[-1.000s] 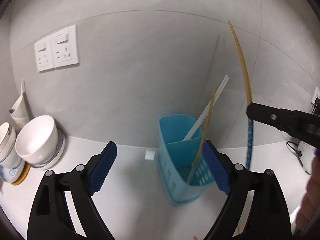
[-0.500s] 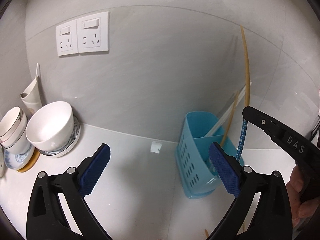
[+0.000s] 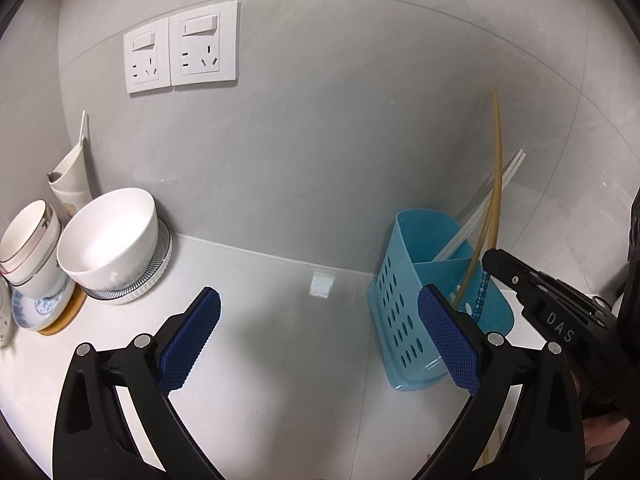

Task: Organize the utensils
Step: 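Drop the chopstick into the holder with the left tool while the right tool lowers its chopstick, then open the right tool to release its chopstick into the holder, then move both open tools back over the remaining chopsticks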

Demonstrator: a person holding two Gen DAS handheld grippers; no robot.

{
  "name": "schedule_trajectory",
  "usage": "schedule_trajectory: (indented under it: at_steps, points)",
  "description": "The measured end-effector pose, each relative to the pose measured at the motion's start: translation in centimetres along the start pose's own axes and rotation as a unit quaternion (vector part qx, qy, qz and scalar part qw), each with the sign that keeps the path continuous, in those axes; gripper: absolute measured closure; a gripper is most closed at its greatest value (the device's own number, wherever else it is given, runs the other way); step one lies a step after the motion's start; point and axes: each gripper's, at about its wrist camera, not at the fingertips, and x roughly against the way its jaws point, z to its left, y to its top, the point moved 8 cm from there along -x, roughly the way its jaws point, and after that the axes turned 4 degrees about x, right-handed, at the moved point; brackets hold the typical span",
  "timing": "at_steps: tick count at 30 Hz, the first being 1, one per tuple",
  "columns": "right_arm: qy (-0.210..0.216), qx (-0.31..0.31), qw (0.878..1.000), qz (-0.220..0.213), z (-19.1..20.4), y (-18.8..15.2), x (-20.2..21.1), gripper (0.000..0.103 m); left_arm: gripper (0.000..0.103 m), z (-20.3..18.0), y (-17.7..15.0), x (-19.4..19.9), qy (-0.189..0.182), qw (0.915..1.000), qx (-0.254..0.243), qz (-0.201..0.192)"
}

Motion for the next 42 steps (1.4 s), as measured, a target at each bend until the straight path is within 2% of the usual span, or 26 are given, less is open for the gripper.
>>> schedule_trajectory:
  at_steps: [8,12,13,20,22,25,32,42]
  points:
    - [-0.008,0.007,1.000,0.015,0.1,-0.7,-0.3,0.093,0.007,0.3,-0.2,-0.3,-0.006,0.9998,0.013,0.016]
    - [-0.020,0.021,0.999,0.017,0.1,-0.7,0.7,0.074,0.006,0.3,-0.1,-0.1,-0.012,0.9995,0.022,0.017]
    - [-0.023,0.020,0.999,0.017,-0.1,-0.7,1.0,0.064,0.006,0.2,-0.1,-0.1,-0.011,0.9996,0.022,0.016]
    - [-0.046,0.021,0.999,0.008,-1.5,-0.4,4.3,0.033,0.006,-0.9,-0.2,0.3,-0.019,0.9995,0.014,0.021]
    - [-0.055,0.019,0.998,0.011,-2.2,-0.6,5.3,0.019,0.006,-1.5,-0.4,0.6,-0.024,0.9994,0.009,0.022]
    - [-0.086,0.018,0.996,0.016,-3.5,-1.3,6.8,0.011,0.006,-2.3,-0.8,1.1,-0.031,0.9992,0.005,0.026]
    - [-0.123,0.008,0.991,0.045,-6.4,-4.2,9.8,0.008,0.006,-4.5,-3.4,2.6,-0.047,0.9978,-0.002,0.046]
    - [-0.168,-0.014,0.981,0.097,-10.7,-10.3,14.1,0.008,0.006,-7.2,-10.2,3.7,-0.050,0.9923,-0.021,0.111]
